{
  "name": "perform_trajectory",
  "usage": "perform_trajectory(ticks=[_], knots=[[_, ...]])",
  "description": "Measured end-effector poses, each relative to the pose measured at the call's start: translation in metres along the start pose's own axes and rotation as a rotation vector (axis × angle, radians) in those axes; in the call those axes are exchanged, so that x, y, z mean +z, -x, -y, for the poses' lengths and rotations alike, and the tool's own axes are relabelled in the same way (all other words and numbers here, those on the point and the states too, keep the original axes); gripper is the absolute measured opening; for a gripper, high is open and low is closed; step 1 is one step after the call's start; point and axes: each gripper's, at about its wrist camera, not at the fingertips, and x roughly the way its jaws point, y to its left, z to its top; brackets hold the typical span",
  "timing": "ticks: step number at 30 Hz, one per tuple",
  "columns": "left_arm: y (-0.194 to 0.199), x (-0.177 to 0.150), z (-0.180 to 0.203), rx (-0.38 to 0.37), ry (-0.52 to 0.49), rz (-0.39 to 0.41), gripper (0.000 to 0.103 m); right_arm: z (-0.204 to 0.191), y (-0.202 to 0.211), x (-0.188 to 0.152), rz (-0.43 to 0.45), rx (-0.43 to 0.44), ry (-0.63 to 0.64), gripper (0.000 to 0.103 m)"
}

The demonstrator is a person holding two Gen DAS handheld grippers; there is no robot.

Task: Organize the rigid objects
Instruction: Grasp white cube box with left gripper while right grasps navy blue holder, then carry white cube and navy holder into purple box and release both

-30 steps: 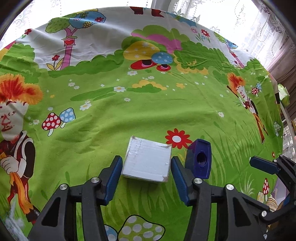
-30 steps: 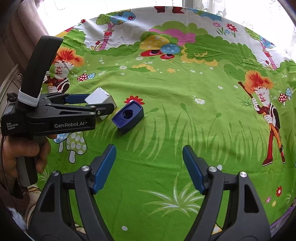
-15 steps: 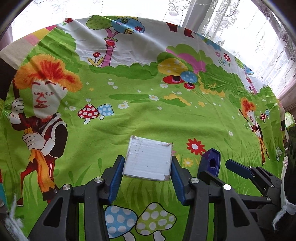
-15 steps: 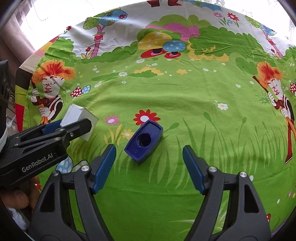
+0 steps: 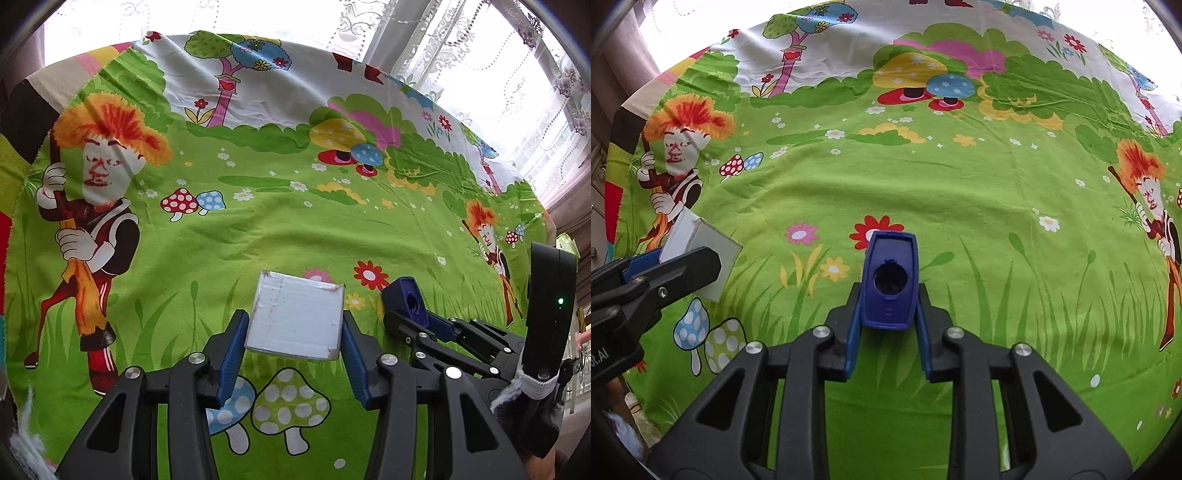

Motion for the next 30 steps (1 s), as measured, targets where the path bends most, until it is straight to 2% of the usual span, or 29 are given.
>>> perform_trajectory(ticks=[13, 18, 30], knots=[[0.048, -0.046, 0.049, -0.037, -0.038, 0.061, 0.050, 0.024, 0.070, -0.047, 0.077, 0.003, 0.023, 0.029], [0.061, -0.070, 0.078, -0.065, -0.083, 0.069, 0.050, 0.042, 0.101, -0.070, 0.097, 0.002, 0.001, 0.029], [0.085, -0.118, 0.165, -0.154, -0.219, 0.058, 0.050, 0.101, 0.172, -0.132, 0.145, -0.076, -0.073, 0.029]])
